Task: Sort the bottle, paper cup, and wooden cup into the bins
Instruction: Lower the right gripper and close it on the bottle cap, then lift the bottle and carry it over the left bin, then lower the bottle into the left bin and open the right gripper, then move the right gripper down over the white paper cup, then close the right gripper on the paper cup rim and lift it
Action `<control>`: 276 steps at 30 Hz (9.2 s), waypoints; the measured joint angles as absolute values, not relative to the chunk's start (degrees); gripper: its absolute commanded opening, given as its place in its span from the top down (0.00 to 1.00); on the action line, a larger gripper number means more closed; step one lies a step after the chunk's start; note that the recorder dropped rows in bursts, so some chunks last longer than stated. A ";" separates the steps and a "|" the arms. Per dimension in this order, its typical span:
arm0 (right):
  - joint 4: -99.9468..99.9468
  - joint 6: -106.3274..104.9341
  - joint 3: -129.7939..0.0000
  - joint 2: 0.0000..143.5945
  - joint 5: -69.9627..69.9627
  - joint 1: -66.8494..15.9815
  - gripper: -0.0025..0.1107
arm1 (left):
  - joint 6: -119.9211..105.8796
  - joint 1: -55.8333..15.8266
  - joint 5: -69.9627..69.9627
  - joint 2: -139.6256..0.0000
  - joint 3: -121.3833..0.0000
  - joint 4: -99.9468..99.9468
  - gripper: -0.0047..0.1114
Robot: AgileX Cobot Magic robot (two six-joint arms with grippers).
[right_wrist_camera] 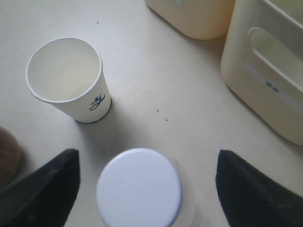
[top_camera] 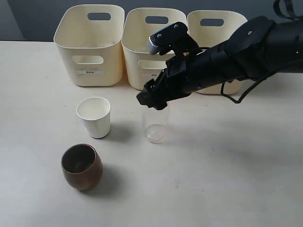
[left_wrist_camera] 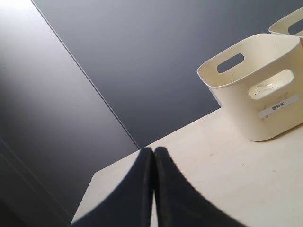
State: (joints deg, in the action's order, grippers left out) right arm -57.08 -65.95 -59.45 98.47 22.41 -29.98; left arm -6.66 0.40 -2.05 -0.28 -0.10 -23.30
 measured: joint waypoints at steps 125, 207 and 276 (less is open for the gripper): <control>-54.60 -67.07 -100.70 128.23 -11.78 -44.20 0.97 | -6.66 0.40 -2.05 -0.28 -0.10 -23.30 0.96; -20.27 -33.26 -101.03 112.35 50.17 -45.24 0.37 | -6.66 0.40 -2.05 -0.28 -0.10 -23.30 0.96; -18.93 -38.99 -101.03 129.64 42.05 -45.24 0.96 | -6.66 0.40 -2.05 -0.28 -0.10 -23.30 0.96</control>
State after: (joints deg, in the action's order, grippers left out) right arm -18.93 -38.99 -101.03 129.64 42.05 -45.24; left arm -6.66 0.40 -2.05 -0.28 -0.10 -23.30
